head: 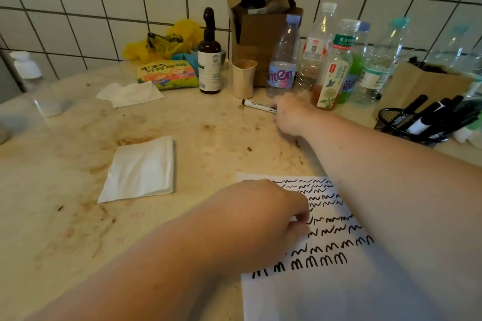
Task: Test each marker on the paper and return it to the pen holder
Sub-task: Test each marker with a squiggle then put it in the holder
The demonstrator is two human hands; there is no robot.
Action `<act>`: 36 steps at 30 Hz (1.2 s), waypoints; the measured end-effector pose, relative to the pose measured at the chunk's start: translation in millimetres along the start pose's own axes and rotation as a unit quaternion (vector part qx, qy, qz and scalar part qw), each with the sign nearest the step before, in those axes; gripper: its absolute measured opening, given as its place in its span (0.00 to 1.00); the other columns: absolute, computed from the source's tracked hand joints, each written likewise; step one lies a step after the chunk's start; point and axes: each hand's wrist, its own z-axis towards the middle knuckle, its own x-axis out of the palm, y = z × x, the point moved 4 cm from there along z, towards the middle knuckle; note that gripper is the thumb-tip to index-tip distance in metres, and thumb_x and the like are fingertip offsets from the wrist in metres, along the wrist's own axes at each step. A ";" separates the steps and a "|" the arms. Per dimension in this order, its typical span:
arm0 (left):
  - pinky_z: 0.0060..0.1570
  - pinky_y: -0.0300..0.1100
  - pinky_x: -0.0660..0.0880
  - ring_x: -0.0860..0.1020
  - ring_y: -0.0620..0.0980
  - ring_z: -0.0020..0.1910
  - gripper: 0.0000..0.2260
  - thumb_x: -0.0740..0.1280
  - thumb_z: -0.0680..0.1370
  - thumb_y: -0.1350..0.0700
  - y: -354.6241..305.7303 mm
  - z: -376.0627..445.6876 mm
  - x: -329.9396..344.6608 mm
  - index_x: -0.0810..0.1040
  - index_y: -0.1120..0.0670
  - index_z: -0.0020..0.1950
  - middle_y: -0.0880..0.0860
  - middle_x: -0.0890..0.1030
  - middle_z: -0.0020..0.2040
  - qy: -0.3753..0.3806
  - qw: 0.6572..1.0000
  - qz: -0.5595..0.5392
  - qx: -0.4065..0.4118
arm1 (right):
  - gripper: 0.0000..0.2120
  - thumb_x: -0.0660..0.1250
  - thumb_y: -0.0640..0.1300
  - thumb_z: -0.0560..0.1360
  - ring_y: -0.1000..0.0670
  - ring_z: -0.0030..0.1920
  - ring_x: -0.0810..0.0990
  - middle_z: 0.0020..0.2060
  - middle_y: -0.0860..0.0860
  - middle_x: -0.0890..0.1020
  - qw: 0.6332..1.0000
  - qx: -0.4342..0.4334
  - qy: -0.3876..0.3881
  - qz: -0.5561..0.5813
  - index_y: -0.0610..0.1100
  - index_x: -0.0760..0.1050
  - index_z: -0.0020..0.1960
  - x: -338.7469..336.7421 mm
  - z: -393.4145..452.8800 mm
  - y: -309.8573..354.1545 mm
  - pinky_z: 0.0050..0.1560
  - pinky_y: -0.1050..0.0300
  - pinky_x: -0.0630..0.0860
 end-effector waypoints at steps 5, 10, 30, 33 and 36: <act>0.40 0.43 0.75 0.75 0.46 0.41 0.11 0.57 0.81 0.43 2.1 1.7 0.2 0.75 0.42 0.57 0.43 0.74 0.39 0.002 1.000 0.007 0.002 | 0.10 0.73 0.41 0.74 0.48 0.44 0.78 0.44 0.48 0.81 0.999 0.036 -0.010 0.003 0.45 0.83 0.55 3.4 4.2 1.5 0.41 0.54 0.74; 0.37 0.41 0.74 0.72 0.42 0.36 0.10 0.58 0.80 0.42 5.5 0.6 1.4 0.75 0.42 0.56 0.44 0.74 0.37 -0.005 1.000 0.011 -0.002 | 0.11 0.72 0.48 0.73 0.49 0.41 0.80 0.43 0.48 0.82 0.994 0.046 -0.040 0.094 0.44 0.82 0.53 -19.3 -27.5 -1.4 0.37 0.56 0.75; 0.40 0.41 0.75 0.77 0.39 0.39 0.10 0.59 0.77 0.38 -2.0 -2.3 -7.5 0.77 0.37 0.50 0.41 0.81 0.40 -0.027 0.997 -0.067 -0.037 | 0.11 0.65 0.46 0.75 0.49 0.28 0.78 0.32 0.42 0.82 0.745 -0.058 0.036 0.663 0.44 0.85 0.43 -27.8 -257.4 -55.7 0.29 0.58 0.73; 0.40 0.44 0.76 0.77 0.43 0.37 0.15 0.56 0.72 0.36 -9.9 -3.8 -9.2 0.78 0.41 0.48 0.43 0.81 0.39 -0.046 0.993 -0.110 -0.016 | 0.08 0.69 0.47 0.77 0.47 0.34 0.82 0.36 0.42 0.85 0.729 -0.101 0.044 0.675 0.45 0.86 0.47 -28.1 -258.5 -53.9 0.35 0.56 0.77; 0.38 0.45 0.74 0.75 0.45 0.35 0.14 0.57 0.72 0.38 -15.2 -5.2 -11.2 0.78 0.42 0.45 0.45 0.79 0.38 -0.057 0.990 -0.129 0.006 | 0.15 0.72 0.56 0.73 0.46 0.35 0.82 0.37 0.42 0.85 0.702 -0.132 0.051 0.698 0.45 0.86 0.49 -30.4 -261.3 -52.8 0.37 0.55 0.78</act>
